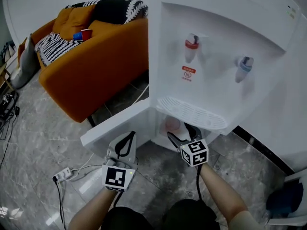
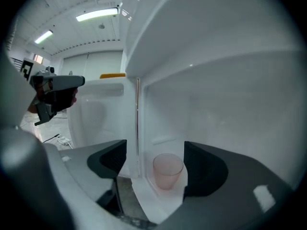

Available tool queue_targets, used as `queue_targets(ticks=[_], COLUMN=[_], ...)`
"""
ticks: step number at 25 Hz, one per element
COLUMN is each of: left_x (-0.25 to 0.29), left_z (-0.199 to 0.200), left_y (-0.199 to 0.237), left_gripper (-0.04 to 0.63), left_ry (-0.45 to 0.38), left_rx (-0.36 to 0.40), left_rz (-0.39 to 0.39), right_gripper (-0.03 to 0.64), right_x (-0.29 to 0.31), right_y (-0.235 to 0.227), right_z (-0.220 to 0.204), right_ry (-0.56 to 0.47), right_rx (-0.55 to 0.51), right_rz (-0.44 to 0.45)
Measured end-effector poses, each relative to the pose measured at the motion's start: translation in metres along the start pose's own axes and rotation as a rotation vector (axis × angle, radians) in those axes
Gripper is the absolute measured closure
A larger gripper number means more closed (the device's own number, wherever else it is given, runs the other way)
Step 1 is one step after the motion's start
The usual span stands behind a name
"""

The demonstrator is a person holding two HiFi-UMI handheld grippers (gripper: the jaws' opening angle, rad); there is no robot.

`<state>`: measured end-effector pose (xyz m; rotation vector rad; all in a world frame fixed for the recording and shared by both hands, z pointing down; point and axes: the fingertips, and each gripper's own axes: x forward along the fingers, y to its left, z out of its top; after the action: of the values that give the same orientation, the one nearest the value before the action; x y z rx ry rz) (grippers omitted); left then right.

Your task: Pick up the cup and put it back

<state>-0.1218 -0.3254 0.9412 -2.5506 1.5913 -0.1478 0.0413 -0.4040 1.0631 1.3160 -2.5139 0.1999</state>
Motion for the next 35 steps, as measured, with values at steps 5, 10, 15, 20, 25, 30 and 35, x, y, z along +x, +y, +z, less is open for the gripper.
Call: queue_targets(ticks=[5,10,15,20,25,30,35], left_x=[0.009,0.016,0.014,0.012,0.003,0.001,-0.003], left_z=[-0.03,-0.062,-0.086,-0.096,-0.104,-0.108,-0.107], left_y=[-0.01,-0.016,-0.019,-0.028,-0.023,-0.02,-0.015], left_gripper=[0.594,0.594,0.594,0.594,0.594,0.594,0.594], left_ry=[0.014,0.089,0.137,0.153,0.17,0.165,0.166], left_rx=[0.049,0.027,0.027,0.025,0.005,-0.073,-0.058], left_rz=[-0.069,-0.08,-0.101,-0.136,-0.134,-0.133,-0.134], right_gripper=[0.232,0.227,0.216,0.216,0.216,0.242,0.247], right_x=[0.022,0.044,0.062,0.073,0.088,0.091,0.075], right_y=[-0.015,-0.025,-0.023,-0.03,-0.029,-0.03,-0.027], right_z=[-0.026,-0.049,-0.071,-0.075,-0.081,-0.074,-0.072], right_ry=[0.033,0.072,0.116,0.139,0.165,0.155,0.125], right_rx=[-0.001,0.032,0.021,-0.01,0.012,-0.006,0.016], right_rz=[0.005,0.018,0.019,0.005,-0.011,-0.017,-0.017])
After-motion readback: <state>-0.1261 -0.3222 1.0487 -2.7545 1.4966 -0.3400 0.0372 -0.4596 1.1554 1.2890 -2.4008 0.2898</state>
